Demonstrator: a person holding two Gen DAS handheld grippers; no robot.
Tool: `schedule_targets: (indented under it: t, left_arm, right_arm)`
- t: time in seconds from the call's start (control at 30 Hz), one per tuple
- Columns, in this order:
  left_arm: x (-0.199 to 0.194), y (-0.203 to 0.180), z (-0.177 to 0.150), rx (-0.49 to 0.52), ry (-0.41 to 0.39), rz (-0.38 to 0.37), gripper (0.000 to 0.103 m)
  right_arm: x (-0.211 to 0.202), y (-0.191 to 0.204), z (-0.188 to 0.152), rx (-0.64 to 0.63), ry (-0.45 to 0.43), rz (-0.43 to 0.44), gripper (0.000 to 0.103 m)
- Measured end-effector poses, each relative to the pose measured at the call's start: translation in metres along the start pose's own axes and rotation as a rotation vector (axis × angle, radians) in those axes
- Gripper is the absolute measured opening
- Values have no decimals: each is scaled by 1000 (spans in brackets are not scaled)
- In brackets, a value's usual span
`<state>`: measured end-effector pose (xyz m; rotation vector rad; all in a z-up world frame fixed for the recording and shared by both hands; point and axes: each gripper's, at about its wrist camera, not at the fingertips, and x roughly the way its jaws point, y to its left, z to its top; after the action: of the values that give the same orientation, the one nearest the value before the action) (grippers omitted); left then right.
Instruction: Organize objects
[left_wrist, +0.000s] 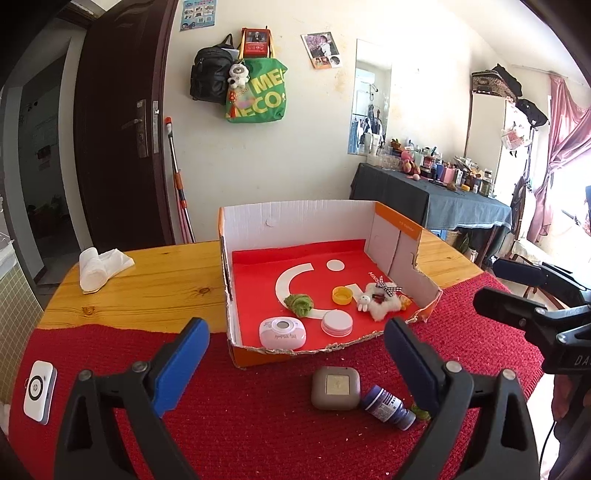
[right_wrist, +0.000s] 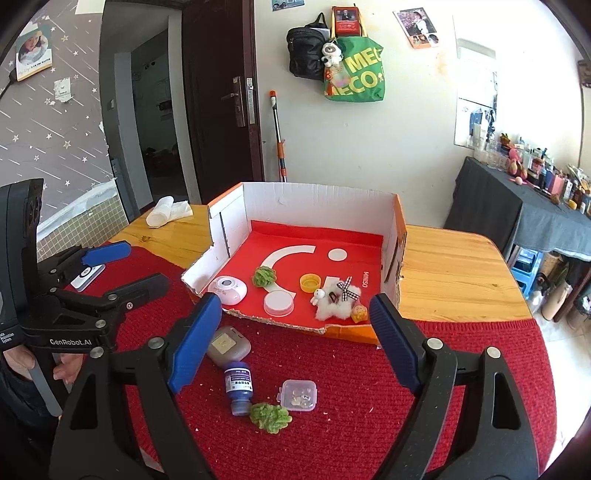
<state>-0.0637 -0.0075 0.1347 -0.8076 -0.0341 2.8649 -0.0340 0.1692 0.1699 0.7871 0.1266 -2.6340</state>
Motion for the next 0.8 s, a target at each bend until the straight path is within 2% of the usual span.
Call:
schedule_targets:
  t: [0.07,0.3,0.6,0.8]
  left_arm:
    - [-3,-2,-6,3,3,8,101]
    - [-1,-6,-29,-14,34,9,101]
    - [31,-10,-65,-26,161,-6,101]
    - [43,-10,-70,-26,196,-10,101]
  right_arm:
    - [-4,-1,-8,6,-7,-20,82]
    - [-3,0,-35,25,0,-56,86]
    - [28,-10,-72,82,101,-67,86]
    - [42,-20,-85,121,154,-61,86]
